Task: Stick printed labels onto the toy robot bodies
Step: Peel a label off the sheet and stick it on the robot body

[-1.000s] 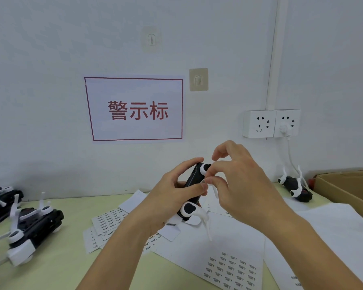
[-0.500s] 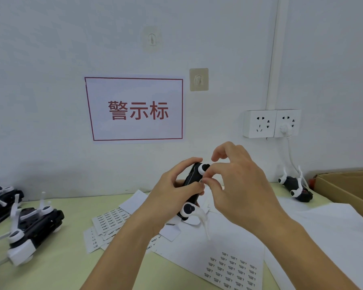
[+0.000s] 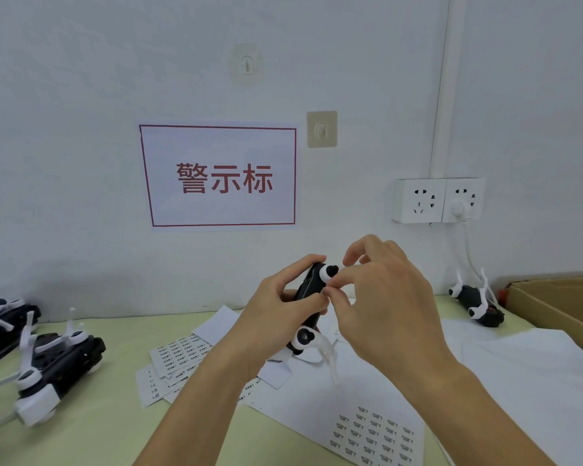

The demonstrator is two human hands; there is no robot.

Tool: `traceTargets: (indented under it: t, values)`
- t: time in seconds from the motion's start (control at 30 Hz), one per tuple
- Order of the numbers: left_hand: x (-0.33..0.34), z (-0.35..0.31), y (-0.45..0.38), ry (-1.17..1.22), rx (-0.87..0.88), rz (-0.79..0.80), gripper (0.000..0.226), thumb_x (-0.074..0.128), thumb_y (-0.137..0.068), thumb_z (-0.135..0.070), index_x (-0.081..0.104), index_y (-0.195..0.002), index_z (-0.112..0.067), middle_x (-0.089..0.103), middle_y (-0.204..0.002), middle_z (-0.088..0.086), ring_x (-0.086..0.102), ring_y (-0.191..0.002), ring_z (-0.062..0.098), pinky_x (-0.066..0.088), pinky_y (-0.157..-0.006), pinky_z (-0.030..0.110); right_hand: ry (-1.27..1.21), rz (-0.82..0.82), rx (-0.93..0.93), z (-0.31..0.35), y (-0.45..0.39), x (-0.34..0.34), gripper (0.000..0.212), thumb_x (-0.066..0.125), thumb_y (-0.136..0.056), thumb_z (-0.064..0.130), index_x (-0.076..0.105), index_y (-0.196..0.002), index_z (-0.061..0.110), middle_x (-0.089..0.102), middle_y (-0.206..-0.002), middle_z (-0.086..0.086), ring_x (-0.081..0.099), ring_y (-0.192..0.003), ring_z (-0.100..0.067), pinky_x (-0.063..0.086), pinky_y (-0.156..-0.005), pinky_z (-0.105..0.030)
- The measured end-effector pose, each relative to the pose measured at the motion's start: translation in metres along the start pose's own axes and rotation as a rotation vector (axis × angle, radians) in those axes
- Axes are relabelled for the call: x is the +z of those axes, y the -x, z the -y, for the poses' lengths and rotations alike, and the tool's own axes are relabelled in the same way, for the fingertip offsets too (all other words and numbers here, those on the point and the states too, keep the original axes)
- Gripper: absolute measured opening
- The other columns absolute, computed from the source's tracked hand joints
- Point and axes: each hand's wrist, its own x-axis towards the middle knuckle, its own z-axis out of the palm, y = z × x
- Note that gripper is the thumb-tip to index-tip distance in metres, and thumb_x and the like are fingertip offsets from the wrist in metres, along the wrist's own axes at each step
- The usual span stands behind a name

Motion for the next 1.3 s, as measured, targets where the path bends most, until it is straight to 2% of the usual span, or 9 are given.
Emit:
traceTargets:
  t: [0.27,0.53,0.67,0.8,0.9,1.0,1.13,1.23,1.3]
  values:
    - [0.003,0.001,-0.001,-0.030,0.004,-0.019,0.045,0.067,-0.091,-0.024,0.060,-0.115,-0.062,0.073,-0.098,0.015,0.061,-0.069,0.015,0.052,-0.071,0.026,0.007,0.019,0.087,-0.001,0.000,0.000,0.011,0.068,-0.089,0.036,0.078,-0.094,0.033,0.055,-0.105,0.014,0.050,-0.098,-0.013,0.034,-0.072,-0.026]
    - [0.003,0.002,-0.002,-0.047,0.012,0.021,0.049,0.067,-0.087,-0.018,0.062,-0.115,-0.059,0.070,-0.080,0.000,0.064,-0.063,0.015,0.053,-0.062,0.016,0.026,-0.002,0.199,-0.010,-0.005,-0.007,0.030,0.076,-0.078,0.055,0.073,-0.092,0.029,0.058,-0.104,0.017,0.052,-0.094,-0.009,0.030,-0.067,-0.027]
    - [0.006,0.002,-0.002,-0.018,0.021,0.019,0.049,0.066,-0.088,-0.017,0.062,-0.115,-0.058,0.072,-0.086,0.013,0.065,-0.065,0.017,0.055,-0.066,0.019,-0.040,0.035,0.233,-0.018,-0.008,-0.011,0.038,0.079,-0.072,0.060,0.071,-0.098,0.033,0.055,-0.107,0.017,0.042,-0.091,-0.004,0.032,-0.067,-0.028]
    - [0.003,0.001,-0.004,0.046,0.029,0.009,0.048,0.067,-0.091,-0.017,0.062,-0.117,-0.057,0.076,-0.091,0.011,0.070,-0.072,0.022,0.057,-0.078,0.037,-0.227,0.150,0.230,-0.026,-0.012,-0.011,0.042,0.080,-0.074,0.054,0.062,-0.110,0.042,0.048,-0.108,0.018,0.049,-0.102,-0.005,0.039,-0.074,-0.024]
    - [0.001,0.000,-0.004,0.129,0.044,0.037,0.047,0.066,-0.093,-0.014,0.061,-0.122,-0.051,0.076,-0.094,0.011,0.071,-0.072,0.027,0.058,-0.074,0.037,-0.440,0.205,0.254,-0.034,-0.014,-0.011,0.047,0.079,-0.076,0.048,0.056,-0.117,0.046,0.048,-0.112,0.019,0.050,-0.106,0.000,0.035,-0.075,-0.010]
    - [0.001,-0.001,-0.002,0.193,0.062,0.085,0.048,0.068,-0.089,-0.017,0.060,-0.127,-0.047,0.076,-0.096,0.013,0.069,-0.071,0.030,0.057,-0.070,0.035,-0.621,0.261,0.300,-0.038,-0.016,-0.012,0.051,0.076,-0.076,0.051,0.056,-0.123,0.047,0.054,-0.117,0.021,0.053,-0.108,0.004,0.038,-0.077,-0.011]
    - [0.002,-0.003,0.000,0.237,0.102,0.149,0.049,0.067,-0.093,-0.015,0.057,-0.130,-0.045,0.073,-0.102,0.018,0.070,-0.075,0.033,0.056,-0.064,0.032,-0.872,0.354,0.308,-0.033,-0.013,-0.011,0.029,0.075,-0.084,0.040,0.067,-0.112,0.042,0.067,-0.111,0.015,0.068,-0.101,-0.003,0.049,-0.083,-0.025]
    - [0.001,-0.002,0.000,0.224,0.127,0.155,0.053,0.067,-0.086,-0.018,0.057,-0.130,-0.045,0.073,-0.098,0.014,0.070,-0.076,0.033,0.056,-0.065,0.032,-0.968,0.362,0.295,-0.028,-0.011,-0.011,0.012,0.073,-0.090,0.024,0.073,-0.098,0.033,0.074,-0.098,0.009,0.073,-0.079,-0.009,0.047,-0.075,-0.021]
    - [0.001,-0.001,-0.001,0.218,0.136,0.163,0.053,0.066,-0.085,-0.018,0.057,-0.130,-0.044,0.073,-0.094,0.013,0.070,-0.075,0.033,0.056,-0.067,0.034,-0.975,0.360,0.318,-0.028,-0.011,-0.010,0.012,0.074,-0.089,0.022,0.075,-0.097,0.030,0.074,-0.096,0.006,0.073,-0.078,-0.014,0.050,-0.075,-0.025]
